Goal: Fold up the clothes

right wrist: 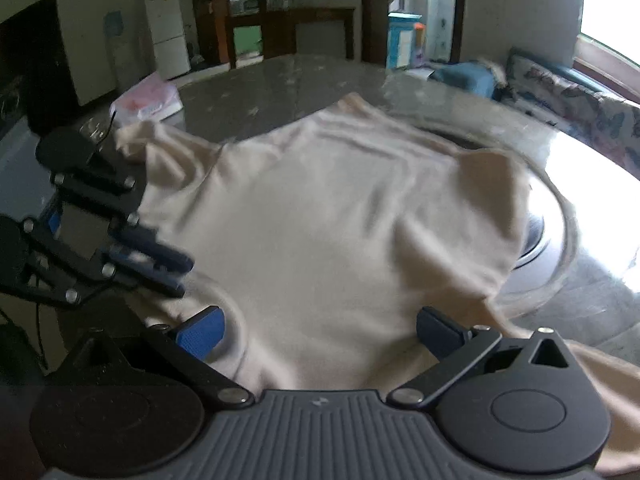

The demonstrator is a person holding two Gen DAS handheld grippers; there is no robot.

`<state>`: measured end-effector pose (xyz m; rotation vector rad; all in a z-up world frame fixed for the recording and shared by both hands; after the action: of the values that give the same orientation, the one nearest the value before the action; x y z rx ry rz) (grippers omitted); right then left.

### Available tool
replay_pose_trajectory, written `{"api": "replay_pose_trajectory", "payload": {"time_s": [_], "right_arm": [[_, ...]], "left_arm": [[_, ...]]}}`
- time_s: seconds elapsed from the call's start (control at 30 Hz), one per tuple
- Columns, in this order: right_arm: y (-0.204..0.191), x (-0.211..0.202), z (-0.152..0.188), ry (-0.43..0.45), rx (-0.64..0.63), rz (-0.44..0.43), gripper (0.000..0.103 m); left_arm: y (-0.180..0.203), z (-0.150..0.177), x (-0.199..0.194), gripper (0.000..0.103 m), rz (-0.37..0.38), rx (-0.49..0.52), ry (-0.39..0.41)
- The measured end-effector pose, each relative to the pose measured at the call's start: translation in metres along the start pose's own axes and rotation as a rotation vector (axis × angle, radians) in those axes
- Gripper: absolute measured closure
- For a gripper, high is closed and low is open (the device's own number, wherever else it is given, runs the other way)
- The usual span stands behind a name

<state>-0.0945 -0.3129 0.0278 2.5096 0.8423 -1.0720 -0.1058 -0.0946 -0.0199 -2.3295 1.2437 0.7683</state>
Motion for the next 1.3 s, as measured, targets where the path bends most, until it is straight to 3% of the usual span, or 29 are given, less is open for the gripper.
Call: {"api": "replay_pose_trajectory", "payload": {"time_s": [0.23,0.53,0.77,1.03,1.3], "right_arm": [[0.043,0.015,-0.041,0.06,0.089,0.038,0.0],[0.099,0.098,-0.076,-0.024,0.236,0.055,0.0],[0.127,0.115,-0.085,-0.006,0.286,0.059,0.0],[0.104,0.087,-0.083,-0.016,0.25,0.062,0.0],[0.047,0.044,-0.033,-0.042,0.144,-0.01,0.0]], "left_arm": [[-0.003,0.0,0.0,0.088,0.011,-0.023,0.012],[-0.008,0.003,-0.001,0.088,0.038,-0.062,0.034],[-0.014,0.006,-0.002,0.088,0.067,-0.091,0.049],[-0.016,0.008,-0.003,0.079,0.047,-0.114,0.054],[-0.013,0.006,-0.003,0.076,0.017,-0.101,0.046]]}}
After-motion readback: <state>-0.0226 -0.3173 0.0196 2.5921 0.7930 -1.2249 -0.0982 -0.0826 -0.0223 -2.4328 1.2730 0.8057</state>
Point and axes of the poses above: each gripper's, at about its wrist camera, not at the fingertips, and x roughly the way its jaws point, y to its right, z to its underside, the point moved 2 cm from there along x, roughly the way its jaws point, and after that the axes turned 5 degrees about z, right-handed, at the moved point
